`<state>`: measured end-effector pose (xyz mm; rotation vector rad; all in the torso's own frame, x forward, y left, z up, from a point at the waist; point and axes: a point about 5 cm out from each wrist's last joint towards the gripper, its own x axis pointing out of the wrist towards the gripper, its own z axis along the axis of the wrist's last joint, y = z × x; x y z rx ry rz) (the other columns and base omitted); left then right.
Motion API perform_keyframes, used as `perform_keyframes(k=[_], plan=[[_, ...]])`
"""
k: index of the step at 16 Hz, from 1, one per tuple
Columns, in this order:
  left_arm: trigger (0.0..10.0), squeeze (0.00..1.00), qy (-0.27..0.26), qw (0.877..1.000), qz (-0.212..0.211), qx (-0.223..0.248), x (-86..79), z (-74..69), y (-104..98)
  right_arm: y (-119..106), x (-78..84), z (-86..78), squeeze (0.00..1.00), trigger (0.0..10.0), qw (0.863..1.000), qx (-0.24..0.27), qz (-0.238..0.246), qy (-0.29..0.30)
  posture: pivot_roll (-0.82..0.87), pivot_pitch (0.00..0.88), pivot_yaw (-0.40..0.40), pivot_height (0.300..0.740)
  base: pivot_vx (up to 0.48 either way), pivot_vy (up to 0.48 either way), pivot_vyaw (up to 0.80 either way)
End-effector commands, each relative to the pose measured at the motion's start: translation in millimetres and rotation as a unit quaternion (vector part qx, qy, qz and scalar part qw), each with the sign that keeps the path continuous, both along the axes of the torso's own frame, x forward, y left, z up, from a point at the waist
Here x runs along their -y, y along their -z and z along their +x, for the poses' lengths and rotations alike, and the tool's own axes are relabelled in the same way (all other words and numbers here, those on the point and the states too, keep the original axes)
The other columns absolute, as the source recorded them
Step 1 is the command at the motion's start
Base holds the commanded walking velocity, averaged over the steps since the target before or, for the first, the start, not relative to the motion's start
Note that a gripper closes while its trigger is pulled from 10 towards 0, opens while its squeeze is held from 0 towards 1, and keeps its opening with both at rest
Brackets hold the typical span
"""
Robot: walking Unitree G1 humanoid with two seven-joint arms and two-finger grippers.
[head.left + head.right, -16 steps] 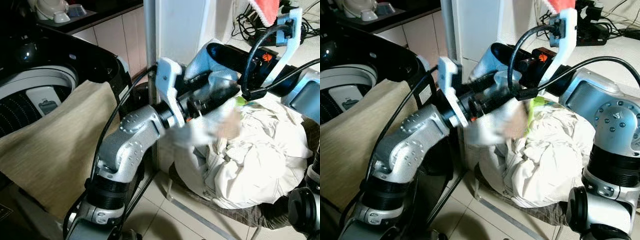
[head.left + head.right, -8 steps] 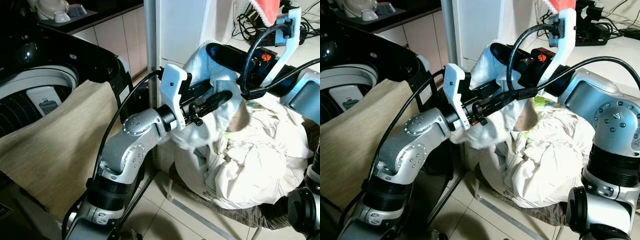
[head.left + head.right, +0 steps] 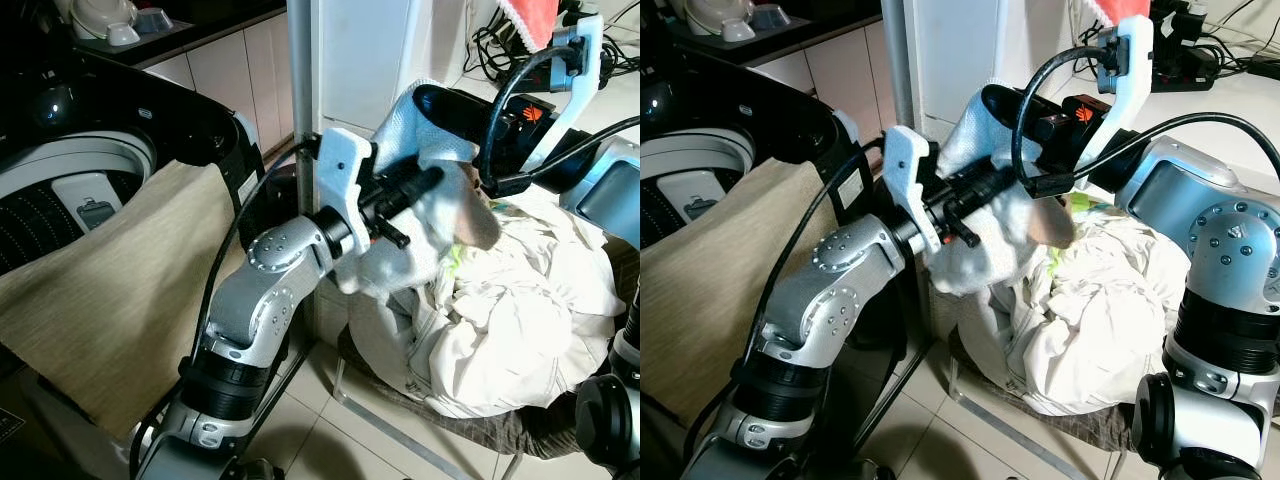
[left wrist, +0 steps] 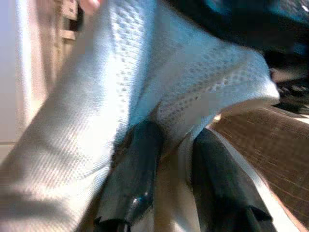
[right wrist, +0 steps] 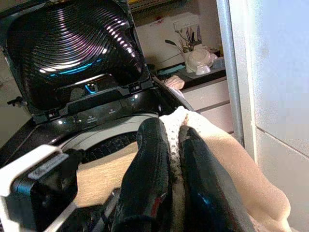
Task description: Clothes washing
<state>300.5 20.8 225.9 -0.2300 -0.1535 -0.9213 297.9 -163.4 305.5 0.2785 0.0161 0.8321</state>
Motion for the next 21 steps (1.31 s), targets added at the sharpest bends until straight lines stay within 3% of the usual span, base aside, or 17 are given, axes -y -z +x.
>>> perform_keyframes(k=[1,4,6,8,9,10,11,12,14,15,16,17,18,21], plan=[[0.0,0.0,-0.015,1.0,-0.002,0.001,-2.8,3.6,-1,-12,-3.7,-5.4,0.0,0.0,1.0,0.027,-0.002,-0.007,-0.13,0.0,0.047,0.74,0.0,0.0,0.0],[0.0,0.0,0.0,1.0,-0.012,0.016,-9.0,0.0,-5,-10,1.4,-2.2,0.0,0.0,1.0,0.023,0.0,0.018,-0.13,0.0,0.046,0.74,0.0,0.0,0.0],[0.0,0.0,0.052,0.996,-0.045,0.049,-22.2,-10.6,-12,-7,11.8,4.3,0.0,0.0,0.998,0.007,0.009,0.063,-0.13,0.0,0.046,0.74,0.0,0.0,0.0],[0.0,0.0,0.052,0.995,-0.049,0.062,-34.0,-9.9,-16,-7,16.1,5.4,0.0,0.0,0.997,0.004,0.011,0.079,-0.13,0.0,0.046,0.74,0.0,0.0,0.0],[0.0,0.0,0.029,0.996,-0.049,0.073,-48.1,-4.4,-20,-6,19.7,5.9,0.0,1.1,0.996,0.0,0.014,0.093,-0.13,0.0,0.047,0.74,0.0,0.0,0.0],[0.0,0.0,0.021,0.996,-0.048,0.075,-51.0,-2.7,-21,-5,19.9,5.8,0.0,1.1,0.996,0.0,0.015,0.093,-0.13,0.0,0.047,0.74,0.0,0.0,0.0],[0.0,0.0,0.005,0.996,-0.047,0.08,-56.4,1.8,-22,-5,18.6,4.5,0.0,1.9,0.996,0.0,0.015,0.09,-0.13,0.0,0.048,0.74,0.0,0.0,0.0],[0.0,0.0,0.002,0.996,-0.047,0.081,-57.2,2.7,-23,-5,18.1,4.1,0.0,1.9,0.996,0.0,0.015,0.089,-0.13,0.0,0.048,0.74,0.0,0.0,0.0],[0.0,0.0,-0.007,0.995,-0.048,0.084,-58.6,5.6,-24,-5,16.7,3.9,0.0,2.8,0.996,0.001,0.013,0.088,-0.13,0.0,0.051,0.74,0.0,0.0,0.0],[0.0,0.0,-0.009,0.995,-0.051,0.084,-57.3,6.1,-25,-4,17.2,4.2,0.0,10.0,0.995,0.002,0.005,0.096,-0.13,0.0,0.053,0.74,0.0,0.0,0.0],[0.0,0.0,-0.013,0.995,-0.048,0.087,-57.3,6.4,-25,-3,17.9,4.9,0.0,10.0,0.995,0.0,0.002,0.103,-0.13,0.0,0.053,0.74,0.0,0.0,0.0],[0.0,0.0,-0.029,0.995,-0.044,0.087,-59.3,9.2,-25,-2,17.3,4.3,0.88,10.0,0.996,-0.005,0.011,0.092,-0.13,0.0,0.054,0.74,0.0,0.0,0.0],[0.0,0.0,-0.047,0.994,-0.043,0.089,-63.0,13.1,-27,-1,17.5,4.5,1.0,10.0,0.996,-0.011,0.014,0.091,-0.13,0.0,0.054,0.74,0.0,0.0,0.0],[0.0,0.0,-0.099,0.99,-0.039,0.097,-77.4,24.1,-31,1,19.7,5.2,1.0,10.0,0.995,-0.018,0.019,0.096,-0.13,0.0,0.056,0.74,0.0,0.0,0.0]])
